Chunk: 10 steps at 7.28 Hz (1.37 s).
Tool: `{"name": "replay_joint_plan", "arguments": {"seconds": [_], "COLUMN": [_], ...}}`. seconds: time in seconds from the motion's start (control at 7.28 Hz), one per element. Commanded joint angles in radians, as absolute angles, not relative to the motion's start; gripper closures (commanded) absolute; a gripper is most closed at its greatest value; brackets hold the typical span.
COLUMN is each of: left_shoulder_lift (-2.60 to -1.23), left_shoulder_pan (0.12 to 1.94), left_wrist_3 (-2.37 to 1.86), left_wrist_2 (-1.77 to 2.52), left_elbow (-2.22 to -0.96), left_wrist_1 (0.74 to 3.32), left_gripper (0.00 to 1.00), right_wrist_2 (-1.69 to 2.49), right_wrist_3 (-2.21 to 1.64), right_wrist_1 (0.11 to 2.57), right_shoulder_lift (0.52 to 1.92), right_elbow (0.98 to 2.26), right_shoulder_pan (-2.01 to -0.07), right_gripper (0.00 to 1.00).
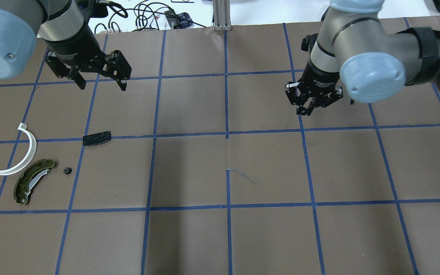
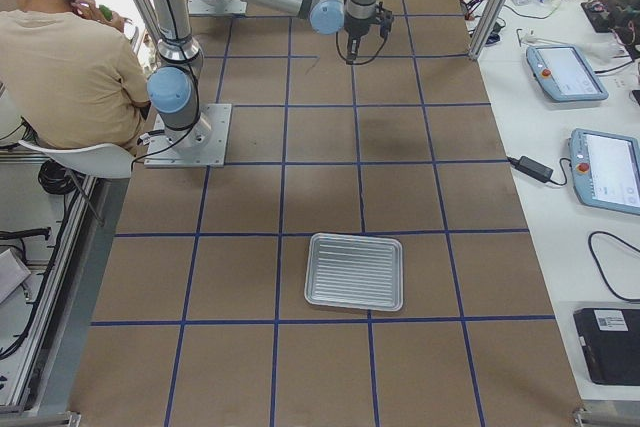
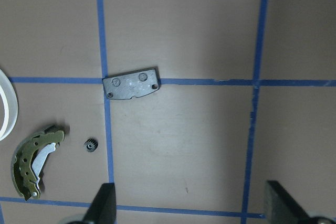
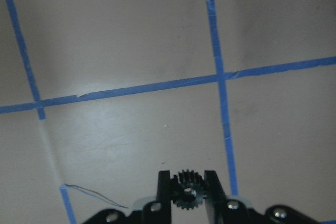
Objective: Place bearing gear from tray to pile
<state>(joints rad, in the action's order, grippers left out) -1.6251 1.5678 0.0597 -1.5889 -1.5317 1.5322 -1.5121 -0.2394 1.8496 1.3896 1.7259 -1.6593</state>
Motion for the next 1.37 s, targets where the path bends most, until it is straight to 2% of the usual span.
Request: {"name": "replay_joint_plan", "arguments": {"seconds": [0.0, 0.69, 0.96, 1.1, 1.24], "left_shoulder_lift": [-1.594, -1.612, -1.615, -1.621, -1.621], "left_shoulder_pan": [1.582, 1.580, 1.580, 1.580, 1.580], "left_wrist_3": [-0.015, -0.006, -0.006, -0.006, -0.006], "left_wrist_2": [-1.548, -1.554, -1.554, -1.554, -1.555], "left_elbow": [-1.540, -1.542, -1.542, -1.540, -1.540], "left_wrist_1": [1.534, 1.532, 1.531, 1.531, 1.529], "left_gripper": [0.00, 0.00, 0.00, 0.00, 0.00], "right_wrist_2": [-1.511, -1.456, -1.457, -1.460, -1.469], "right_wrist_3": [-0.453, -0.619, -0.647, -0.666, -0.701], "right_wrist_1": [1.932, 2.197, 2.217, 2.217, 2.221], "right_shoulder_lift": [1.320, 1.119, 1.072, 1.069, 1.075], "right_elbow": [1.729, 1.727, 1.727, 1.727, 1.726], "right_shoulder_pan": [-1.835, -2.031, -2.051, -2.060, -2.060], "right_gripper": [1.00, 1.00, 1.00, 0.86, 0.44]}}
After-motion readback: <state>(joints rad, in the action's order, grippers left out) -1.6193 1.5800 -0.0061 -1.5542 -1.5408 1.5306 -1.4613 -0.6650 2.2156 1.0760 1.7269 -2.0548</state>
